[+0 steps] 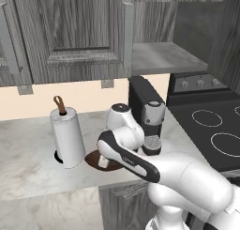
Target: Retrieve the bowl from the cabinet, then place the raw meat into the bowl to avoid contamination.
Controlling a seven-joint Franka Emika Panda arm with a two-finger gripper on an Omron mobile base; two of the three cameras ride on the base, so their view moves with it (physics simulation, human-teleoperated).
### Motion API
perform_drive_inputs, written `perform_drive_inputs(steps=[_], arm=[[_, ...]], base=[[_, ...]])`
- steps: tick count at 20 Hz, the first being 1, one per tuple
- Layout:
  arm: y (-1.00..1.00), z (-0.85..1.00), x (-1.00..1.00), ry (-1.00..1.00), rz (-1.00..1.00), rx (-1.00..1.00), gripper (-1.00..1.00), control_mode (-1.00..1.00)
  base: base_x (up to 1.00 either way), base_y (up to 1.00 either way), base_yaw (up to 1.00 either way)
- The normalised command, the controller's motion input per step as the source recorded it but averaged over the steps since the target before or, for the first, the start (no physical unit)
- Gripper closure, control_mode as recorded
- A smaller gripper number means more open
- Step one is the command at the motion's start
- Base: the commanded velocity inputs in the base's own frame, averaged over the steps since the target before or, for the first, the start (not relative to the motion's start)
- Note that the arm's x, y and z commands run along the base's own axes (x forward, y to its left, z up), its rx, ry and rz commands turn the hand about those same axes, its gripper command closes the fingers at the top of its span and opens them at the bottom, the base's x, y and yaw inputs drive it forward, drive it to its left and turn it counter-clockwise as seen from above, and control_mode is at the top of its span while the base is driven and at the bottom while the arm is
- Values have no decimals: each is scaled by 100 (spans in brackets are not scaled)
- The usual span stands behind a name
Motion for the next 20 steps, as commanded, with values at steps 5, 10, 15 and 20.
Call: perform_drive_inputs(steps=[5, 10, 15, 20], arm=[[-39, -98, 4, 6, -2, -3, 100, -100], [-42, -72, 0, 3, 0, -2, 100, -100], [-34, -47, 0, 5, 0, 0, -100, -100], [-9, -9, -9, 7, -1, 0, -100, -100]], base=[[0, 0, 0], [0, 0, 0], [0, 0, 0], [0, 0, 0]])
